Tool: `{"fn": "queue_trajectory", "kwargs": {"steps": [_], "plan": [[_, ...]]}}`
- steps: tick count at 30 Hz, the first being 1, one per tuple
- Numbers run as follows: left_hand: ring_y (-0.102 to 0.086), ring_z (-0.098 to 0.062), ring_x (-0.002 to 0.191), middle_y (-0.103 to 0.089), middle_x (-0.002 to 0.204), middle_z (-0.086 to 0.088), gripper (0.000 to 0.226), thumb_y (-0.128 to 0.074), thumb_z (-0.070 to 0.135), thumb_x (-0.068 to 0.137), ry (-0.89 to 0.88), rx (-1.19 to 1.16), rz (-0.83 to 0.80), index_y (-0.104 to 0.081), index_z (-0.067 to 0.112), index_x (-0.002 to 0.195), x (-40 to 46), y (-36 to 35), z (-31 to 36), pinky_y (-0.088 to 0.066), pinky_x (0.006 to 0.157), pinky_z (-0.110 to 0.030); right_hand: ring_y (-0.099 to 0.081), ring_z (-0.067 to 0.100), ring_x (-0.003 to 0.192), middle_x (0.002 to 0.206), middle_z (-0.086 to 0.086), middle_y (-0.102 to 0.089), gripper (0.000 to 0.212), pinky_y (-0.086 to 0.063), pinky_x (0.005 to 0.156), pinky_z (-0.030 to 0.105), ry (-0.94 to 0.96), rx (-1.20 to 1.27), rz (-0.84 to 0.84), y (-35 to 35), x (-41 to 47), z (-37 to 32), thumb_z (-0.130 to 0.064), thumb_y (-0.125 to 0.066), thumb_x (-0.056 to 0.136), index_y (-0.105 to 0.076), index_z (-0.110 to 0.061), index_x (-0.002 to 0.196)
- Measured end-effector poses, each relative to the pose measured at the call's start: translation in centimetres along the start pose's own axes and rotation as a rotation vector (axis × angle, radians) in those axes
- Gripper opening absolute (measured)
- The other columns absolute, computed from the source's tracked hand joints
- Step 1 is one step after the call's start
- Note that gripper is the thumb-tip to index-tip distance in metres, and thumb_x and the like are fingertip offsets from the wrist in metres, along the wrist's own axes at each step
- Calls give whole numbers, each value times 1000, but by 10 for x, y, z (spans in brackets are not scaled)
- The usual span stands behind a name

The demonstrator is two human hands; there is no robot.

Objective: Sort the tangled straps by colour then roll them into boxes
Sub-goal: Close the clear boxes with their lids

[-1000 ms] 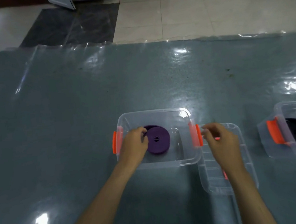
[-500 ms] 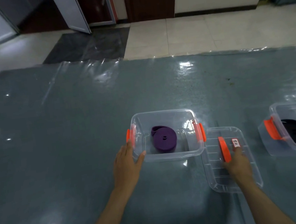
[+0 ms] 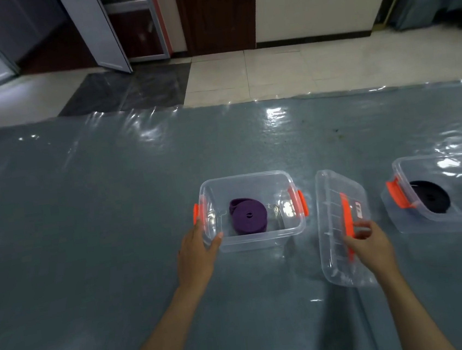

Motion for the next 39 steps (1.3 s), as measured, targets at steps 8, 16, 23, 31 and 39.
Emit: {"fn": "queue_trajectory", "kwargs": {"steps": [8, 16, 23, 31, 39], "plan": [[-58, -8, 123, -62, 135, 12, 60, -72, 39, 95, 58, -207, -25, -51, 28, 150, 8, 2, -7, -47, 102, -28, -67, 17, 72, 84, -3, -70, 44, -54, 67, 31, 389, -222, -259, -85, 5, -119, -13, -87, 69, -70, -31, 105], [-61, -20, 72, -69, 80, -4, 45, -50, 47, 98, 354, -502, 122, -68, 9, 85, 33, 13, -27, -48, 69, -37, -59, 29, 104, 105, 0, -65, 47, -44, 85, 38, 776, -694, -438, -206, -36, -194, -17, -79, 69, -71, -36, 111], [-58, -22, 71, -66, 79, -4, 17, -62, 18, 97, 408, -425, 147, -66, 6, 86, 41, 3, -35, -43, 63, -32, -60, 27, 98, 98, -4, -62, 42, -40, 82, 38, 842, -571, -314, -207, -24, -185, 2, -69, 70, -74, -28, 98], [-61, -26, 117, -55, 134, -5, 45, -67, 38, 98, 412, -417, 234, -58, 12, 132, 45, -4, -42, -49, 103, -42, -53, 29, 129, 136, 0, -59, 45, -42, 103, 47, 862, -566, -55, -164, -3, -153, -9, -68, 87, -65, -30, 127], [-66, -19, 76, -70, 83, 5, 27, -76, 39, 91, 409, -572, 128, -71, 15, 103, 64, -19, -43, -46, 63, -26, -63, 32, 122, 124, 4, -67, 44, -49, 102, 42, 64, 228, 7, -132, 2, -76, -38, -63, 101, -60, -15, 139]]}}
Point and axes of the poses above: each hand's wrist, its own x-axis towards the middle knuckle, its own y-axis out of the back of the hand, z = x × y, the point moved 10 cm from there along x, towards the middle knuckle
